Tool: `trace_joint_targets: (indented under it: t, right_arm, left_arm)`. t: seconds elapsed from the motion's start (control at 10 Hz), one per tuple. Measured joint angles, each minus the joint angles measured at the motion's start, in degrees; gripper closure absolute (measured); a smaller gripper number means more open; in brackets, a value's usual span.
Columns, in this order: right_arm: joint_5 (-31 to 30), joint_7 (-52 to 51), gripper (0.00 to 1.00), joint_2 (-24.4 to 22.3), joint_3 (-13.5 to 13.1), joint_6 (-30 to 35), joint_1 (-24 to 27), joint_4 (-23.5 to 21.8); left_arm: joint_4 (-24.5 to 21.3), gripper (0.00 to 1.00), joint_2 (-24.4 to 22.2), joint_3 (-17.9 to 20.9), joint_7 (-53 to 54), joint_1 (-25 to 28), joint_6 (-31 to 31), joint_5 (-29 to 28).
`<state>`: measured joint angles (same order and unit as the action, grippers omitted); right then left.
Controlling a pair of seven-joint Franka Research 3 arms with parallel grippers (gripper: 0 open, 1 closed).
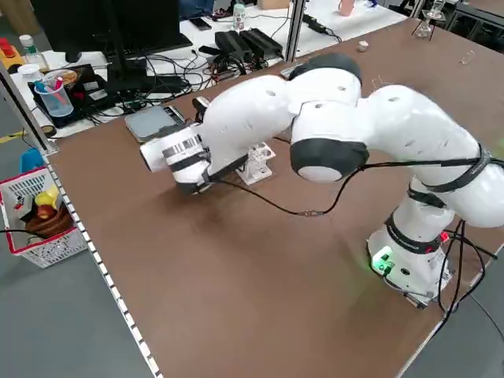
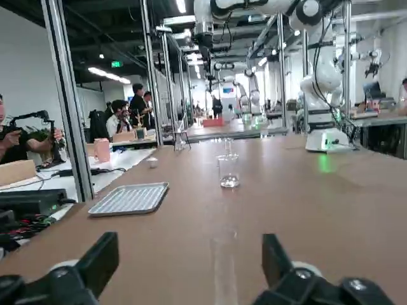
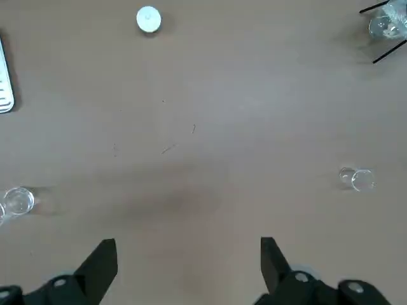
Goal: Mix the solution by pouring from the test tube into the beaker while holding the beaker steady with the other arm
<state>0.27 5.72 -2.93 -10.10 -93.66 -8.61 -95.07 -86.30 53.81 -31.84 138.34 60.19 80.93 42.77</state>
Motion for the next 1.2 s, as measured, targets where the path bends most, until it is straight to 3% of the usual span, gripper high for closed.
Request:
trace_joint_targets:
  t: [0.4, 0.7, 1.2]
  right_arm:
    - [-0.02, 0.00, 0.00, -0.19, 0.00, -0.46, 0.01, -0.26]
    - [-0.04, -0.05, 0.00, -0.27, 0.01, -1.83, 0.00, -1.53]
    - [-0.08, -0.69, 0.00, -0.48, -0.03, -1.93, 0.01, -1.69]
  left_arm:
    - [0.82, 0.00, -14.30, 1.62, -7.52, 0.49, -0.16, -4.10]
    - [2.45, 0.00, -25.64, 1.40, -25.66, -3.17, 0.04, -6.44]
    - [1.76, 0.00, -35.22, 1.39, -53.53, -11.76, 10.89, -8.69]
